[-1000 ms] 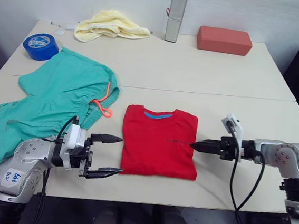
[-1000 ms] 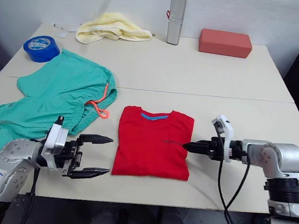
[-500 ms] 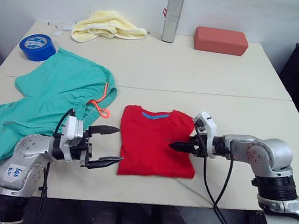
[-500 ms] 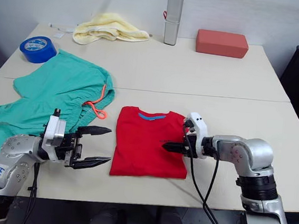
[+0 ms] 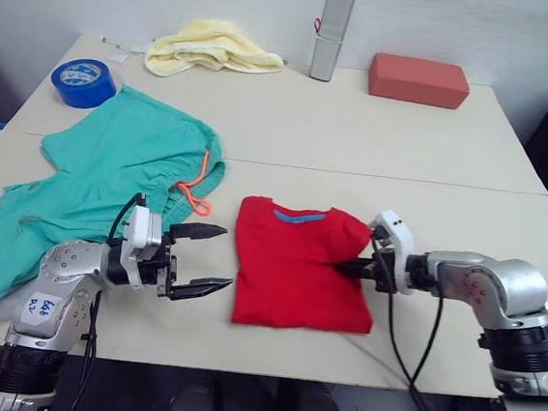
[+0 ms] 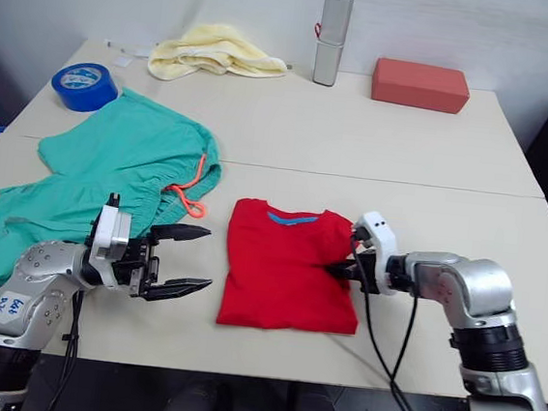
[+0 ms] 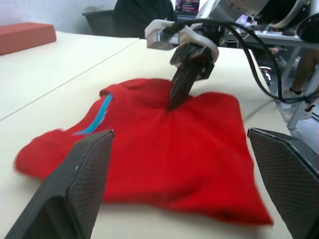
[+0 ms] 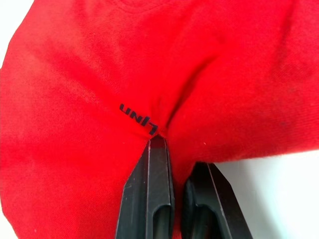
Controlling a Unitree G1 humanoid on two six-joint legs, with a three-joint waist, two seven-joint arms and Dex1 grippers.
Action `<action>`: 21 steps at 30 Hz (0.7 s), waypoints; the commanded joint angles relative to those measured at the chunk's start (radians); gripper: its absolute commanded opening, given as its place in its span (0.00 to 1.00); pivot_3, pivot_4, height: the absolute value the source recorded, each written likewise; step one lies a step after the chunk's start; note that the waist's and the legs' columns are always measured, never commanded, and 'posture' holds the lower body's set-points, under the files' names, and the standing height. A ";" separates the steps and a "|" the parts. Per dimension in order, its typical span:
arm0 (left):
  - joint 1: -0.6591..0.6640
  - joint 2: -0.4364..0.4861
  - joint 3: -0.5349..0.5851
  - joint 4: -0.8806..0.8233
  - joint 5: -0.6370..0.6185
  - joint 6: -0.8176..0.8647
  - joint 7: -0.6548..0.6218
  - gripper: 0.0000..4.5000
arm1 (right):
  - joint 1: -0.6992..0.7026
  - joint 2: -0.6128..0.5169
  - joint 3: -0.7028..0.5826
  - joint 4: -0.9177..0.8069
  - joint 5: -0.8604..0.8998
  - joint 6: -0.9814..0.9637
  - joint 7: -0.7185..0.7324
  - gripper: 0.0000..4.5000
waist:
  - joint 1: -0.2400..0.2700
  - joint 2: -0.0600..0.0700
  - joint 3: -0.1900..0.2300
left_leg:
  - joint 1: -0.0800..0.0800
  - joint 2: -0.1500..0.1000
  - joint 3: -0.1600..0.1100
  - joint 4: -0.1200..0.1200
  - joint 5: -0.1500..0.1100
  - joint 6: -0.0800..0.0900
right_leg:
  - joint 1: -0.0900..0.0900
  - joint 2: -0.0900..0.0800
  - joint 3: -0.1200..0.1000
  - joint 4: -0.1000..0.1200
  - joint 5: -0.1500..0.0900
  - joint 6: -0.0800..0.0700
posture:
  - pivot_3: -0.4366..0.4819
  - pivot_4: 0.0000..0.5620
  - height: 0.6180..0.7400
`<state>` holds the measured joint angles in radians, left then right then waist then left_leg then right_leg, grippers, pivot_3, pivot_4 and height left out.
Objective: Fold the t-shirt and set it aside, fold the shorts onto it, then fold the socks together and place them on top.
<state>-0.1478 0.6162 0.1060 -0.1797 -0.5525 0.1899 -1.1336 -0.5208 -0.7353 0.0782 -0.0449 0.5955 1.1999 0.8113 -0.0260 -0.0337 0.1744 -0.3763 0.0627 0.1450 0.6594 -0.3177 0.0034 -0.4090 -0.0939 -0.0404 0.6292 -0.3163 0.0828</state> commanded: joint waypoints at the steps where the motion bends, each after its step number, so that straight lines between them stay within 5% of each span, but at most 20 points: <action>1: -0.020 0.000 0.013 -0.004 -0.002 -0.020 0.005 1.00 | 0.013 -0.094 -0.014 0.061 -0.031 -0.041 0.064 0.00 | 0.002 0.001 0.000 | -0.001 -0.001 0.000 0.000 0.000 0.000 | 0.000 -0.001 -0.001 -0.001 0.000 0.000 | 0.48 0.27 1.00; 15: -0.016 -0.004 0.016 -0.018 -0.009 -0.014 0.018 1.00 | 0.016 -0.346 -0.070 0.453 -0.181 -0.281 0.186 0.00 | 0.002 0.007 0.004 | -0.003 -0.002 0.004 0.004 -0.002 0.003 | 0.000 -0.004 -0.012 -0.003 0.003 0.005 | 0.48 0.27 1.00; 21: -0.022 0.001 0.016 -0.015 -0.010 -0.013 0.012 1.00 | -0.058 -0.405 -0.023 0.772 -0.349 -0.556 0.245 0.00 | -0.002 0.011 0.006 | -0.003 -0.002 0.007 0.005 -0.002 0.003 | -0.001 -0.004 -0.013 -0.003 0.004 0.007 | 0.48 0.27 1.00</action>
<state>-0.1642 0.6109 0.1095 -0.1785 -0.5507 0.1871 -1.1163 -0.5670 -1.1161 0.0448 0.6720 0.3025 0.7093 1.0504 -0.0280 -0.0228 0.1809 -0.3789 0.0607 0.1526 0.6644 -0.3192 0.0064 -0.4101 -0.0970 -0.0529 0.6264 -0.3125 0.0897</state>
